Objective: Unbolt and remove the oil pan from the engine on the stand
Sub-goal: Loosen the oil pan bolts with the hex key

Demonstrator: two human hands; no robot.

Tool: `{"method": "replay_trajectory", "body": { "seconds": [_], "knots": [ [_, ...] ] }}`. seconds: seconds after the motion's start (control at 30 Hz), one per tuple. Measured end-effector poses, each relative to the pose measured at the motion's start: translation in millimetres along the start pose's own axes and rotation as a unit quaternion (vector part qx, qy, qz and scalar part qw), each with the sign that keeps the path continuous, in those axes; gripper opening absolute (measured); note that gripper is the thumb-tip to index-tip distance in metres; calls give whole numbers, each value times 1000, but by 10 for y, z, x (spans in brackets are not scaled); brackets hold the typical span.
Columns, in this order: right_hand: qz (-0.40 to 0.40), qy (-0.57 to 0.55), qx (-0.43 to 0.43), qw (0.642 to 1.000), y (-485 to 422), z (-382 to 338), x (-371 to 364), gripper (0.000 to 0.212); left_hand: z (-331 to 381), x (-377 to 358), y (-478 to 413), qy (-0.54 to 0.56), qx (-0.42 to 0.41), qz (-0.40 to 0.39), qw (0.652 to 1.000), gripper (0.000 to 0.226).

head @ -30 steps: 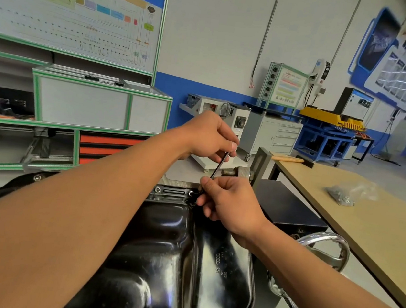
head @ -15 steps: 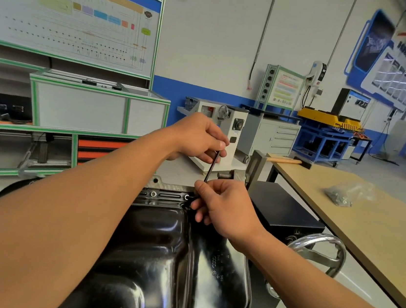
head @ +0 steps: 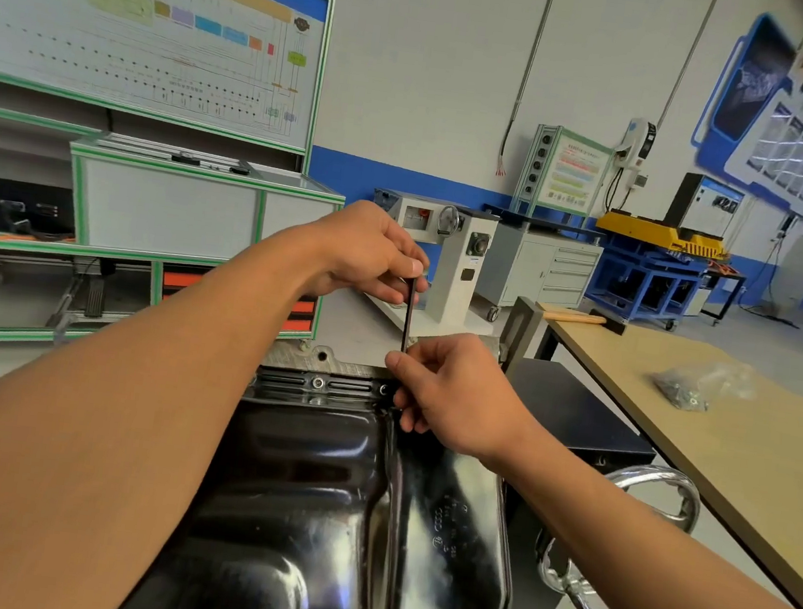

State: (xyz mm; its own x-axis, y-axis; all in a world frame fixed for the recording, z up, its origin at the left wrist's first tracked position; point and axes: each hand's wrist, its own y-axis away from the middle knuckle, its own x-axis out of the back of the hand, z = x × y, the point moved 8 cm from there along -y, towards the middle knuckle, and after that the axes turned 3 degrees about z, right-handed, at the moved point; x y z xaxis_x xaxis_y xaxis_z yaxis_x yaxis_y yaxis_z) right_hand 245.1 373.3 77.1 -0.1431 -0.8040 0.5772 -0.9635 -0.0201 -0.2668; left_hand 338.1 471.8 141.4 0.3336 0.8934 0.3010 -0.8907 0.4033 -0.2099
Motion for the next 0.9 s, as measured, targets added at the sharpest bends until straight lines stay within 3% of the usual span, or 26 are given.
{"method": "replay_trajectory", "body": {
  "seconds": [0.57,0.7,0.8,0.9],
  "knots": [
    [-38,84,85,992,-75,-84,-33,38,25,173,163,-39,63,-8,997,7],
    [-24,79,88,993,-62,-38,-38,35,-28,79,252,35,69,-8,997,10],
    [-20,99,104,989,-32,-75,-61,35,-98,59,318,94,63,35,993,31],
    [-27,114,110,987,-14,-111,-65,36,-114,76,366,100,55,60,992,36]
  ]
}}
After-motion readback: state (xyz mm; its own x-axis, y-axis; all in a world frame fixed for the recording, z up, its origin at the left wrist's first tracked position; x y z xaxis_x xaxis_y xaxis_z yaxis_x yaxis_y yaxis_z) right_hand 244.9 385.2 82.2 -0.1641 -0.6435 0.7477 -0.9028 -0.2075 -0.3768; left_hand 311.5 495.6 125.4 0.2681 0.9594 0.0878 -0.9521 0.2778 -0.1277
